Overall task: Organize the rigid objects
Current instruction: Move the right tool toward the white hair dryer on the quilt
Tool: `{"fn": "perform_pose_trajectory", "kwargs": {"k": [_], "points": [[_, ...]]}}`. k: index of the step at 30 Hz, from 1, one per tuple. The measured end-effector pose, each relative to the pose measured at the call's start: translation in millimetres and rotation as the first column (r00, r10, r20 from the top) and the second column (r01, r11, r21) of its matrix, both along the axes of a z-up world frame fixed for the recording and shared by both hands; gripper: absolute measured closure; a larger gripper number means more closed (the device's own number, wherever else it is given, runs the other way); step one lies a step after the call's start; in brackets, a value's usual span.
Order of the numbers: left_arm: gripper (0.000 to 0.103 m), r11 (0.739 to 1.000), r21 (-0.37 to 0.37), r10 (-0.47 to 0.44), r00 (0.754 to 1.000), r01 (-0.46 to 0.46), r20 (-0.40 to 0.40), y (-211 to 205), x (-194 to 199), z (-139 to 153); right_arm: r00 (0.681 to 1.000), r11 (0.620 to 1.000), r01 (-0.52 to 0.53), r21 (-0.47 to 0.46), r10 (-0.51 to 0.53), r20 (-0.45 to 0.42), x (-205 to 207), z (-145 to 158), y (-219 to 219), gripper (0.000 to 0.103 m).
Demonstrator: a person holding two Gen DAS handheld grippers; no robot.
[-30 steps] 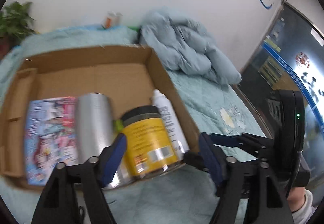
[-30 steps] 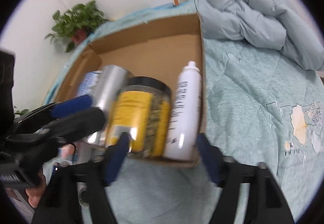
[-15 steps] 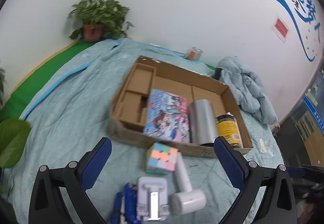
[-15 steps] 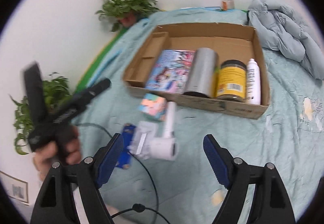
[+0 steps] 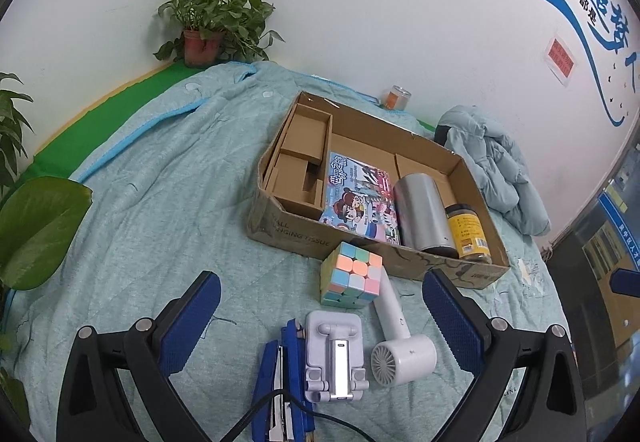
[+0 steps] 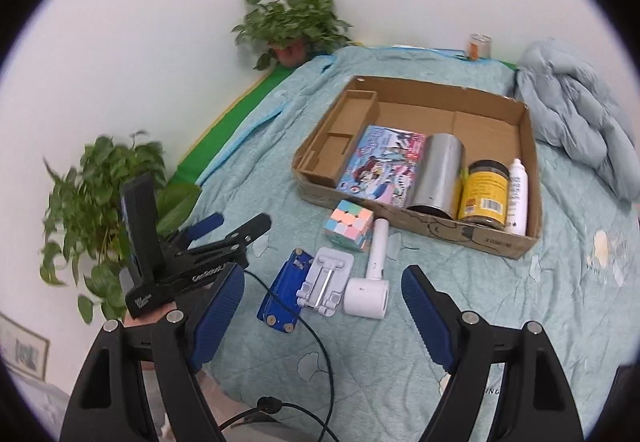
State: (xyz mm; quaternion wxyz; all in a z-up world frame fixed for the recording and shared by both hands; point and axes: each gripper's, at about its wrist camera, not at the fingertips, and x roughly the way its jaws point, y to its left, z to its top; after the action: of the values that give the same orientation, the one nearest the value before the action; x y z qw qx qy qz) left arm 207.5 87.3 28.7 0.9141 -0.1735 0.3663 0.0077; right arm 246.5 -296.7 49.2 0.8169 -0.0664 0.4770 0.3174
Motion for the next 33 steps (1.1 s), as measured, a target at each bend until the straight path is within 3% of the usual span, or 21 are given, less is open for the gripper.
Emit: {"fn": "perform_pose_trajectory", "kwargs": {"k": [7,11,18,23,28,31,33], "points": [[0.001,1.000,0.006,-0.009,1.000,0.009,0.015,1,-5,3,1.000,0.999,0.025,0.021,-0.025,-0.010,1,-1,-2,0.022],[0.001,1.000,0.002,-0.013,1.000,0.013,0.009,1,-6,1,1.000,1.000,-0.012,0.020,0.012,0.022,-7,6,14,0.022],[0.001,1.000,0.010,-0.019,1.000,0.018,0.021,2,-7,6,1.000,0.999,-0.025,0.025,0.025,0.003,-10,-2,25,0.022],[0.001,0.999,0.042,-0.009,0.999,0.007,0.047,13,-14,30,0.998,0.999,-0.003,-0.039,0.001,-0.058,-3,-46,17,0.022],[0.001,0.987,0.158,-0.052,0.995,0.038,0.084,24,-38,76,0.994,0.981,0.096,-0.168,-0.104,-0.038,10,-104,-14,0.022],[0.001,0.979,0.197,-0.064,0.996,0.052,0.058,28,-48,81,0.988,0.984,0.118,-0.134,-0.130,-0.086,9,-127,-28,0.022],[0.001,0.984,0.160,-0.079,0.997,0.077,0.007,30,-47,65,0.986,0.989,0.118,-0.090,-0.127,-0.104,4,-136,-30,0.022]]}}
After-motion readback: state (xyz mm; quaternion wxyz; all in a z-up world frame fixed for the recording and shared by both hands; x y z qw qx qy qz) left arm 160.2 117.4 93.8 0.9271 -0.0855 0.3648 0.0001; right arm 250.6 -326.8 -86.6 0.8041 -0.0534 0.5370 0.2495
